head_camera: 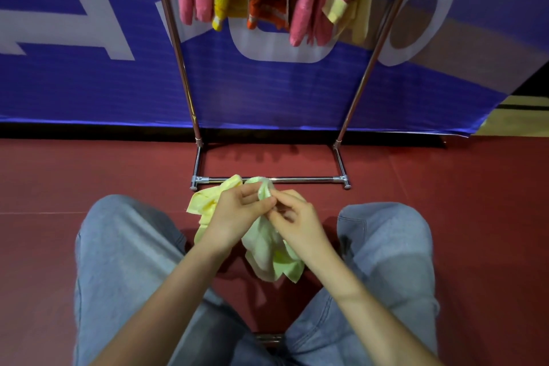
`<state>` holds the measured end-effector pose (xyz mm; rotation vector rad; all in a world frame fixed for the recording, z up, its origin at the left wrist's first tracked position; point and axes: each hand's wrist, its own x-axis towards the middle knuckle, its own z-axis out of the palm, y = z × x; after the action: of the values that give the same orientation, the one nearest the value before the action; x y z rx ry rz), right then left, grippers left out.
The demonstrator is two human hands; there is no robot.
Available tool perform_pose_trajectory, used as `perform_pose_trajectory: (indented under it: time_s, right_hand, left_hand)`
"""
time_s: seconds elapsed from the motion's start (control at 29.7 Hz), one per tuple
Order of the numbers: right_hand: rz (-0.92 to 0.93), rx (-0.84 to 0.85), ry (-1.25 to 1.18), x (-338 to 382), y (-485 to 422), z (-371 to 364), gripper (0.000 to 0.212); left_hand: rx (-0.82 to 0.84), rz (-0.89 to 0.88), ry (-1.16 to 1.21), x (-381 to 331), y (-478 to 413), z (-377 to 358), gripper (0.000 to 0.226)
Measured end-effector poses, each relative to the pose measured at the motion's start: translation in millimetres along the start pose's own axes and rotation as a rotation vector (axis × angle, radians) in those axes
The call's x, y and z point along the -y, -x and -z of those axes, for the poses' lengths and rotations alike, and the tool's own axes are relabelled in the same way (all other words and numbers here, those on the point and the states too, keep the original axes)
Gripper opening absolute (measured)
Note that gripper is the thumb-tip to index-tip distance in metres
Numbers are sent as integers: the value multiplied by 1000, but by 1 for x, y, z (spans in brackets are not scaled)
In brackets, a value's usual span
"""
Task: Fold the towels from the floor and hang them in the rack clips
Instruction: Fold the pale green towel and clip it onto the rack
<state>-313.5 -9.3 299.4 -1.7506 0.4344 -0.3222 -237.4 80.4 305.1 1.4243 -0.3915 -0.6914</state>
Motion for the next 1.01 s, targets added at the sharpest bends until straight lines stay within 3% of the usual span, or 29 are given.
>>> perform_pose_trajectory:
  time_s: [0.13,0.34,0.5,0.77,0.91,1.01]
  right_hand:
    - [-39,89,-27,-4,6,4,45]
    - [-41,158,-34,-2,9,16,37]
    - [68,56,229,-3,6,35,32]
    - [34,228,370,-2,-9,56,36]
    - [-22,297,499,-17,-16,63,22]
    - [-103,333,656,-35,-16,73,24]
  left_hand:
    - [72,-23,-78,1,0,3,27]
    - [120,-62,-260,2,-2,10,31]
    - [143,-142,-352,-6,1,16,27]
    - [307,-224,-390,-18,9,21,22]
    - [269,-276,-448,-24,10,23,20]
    - [209,-285,-527,-25,11,30,18]
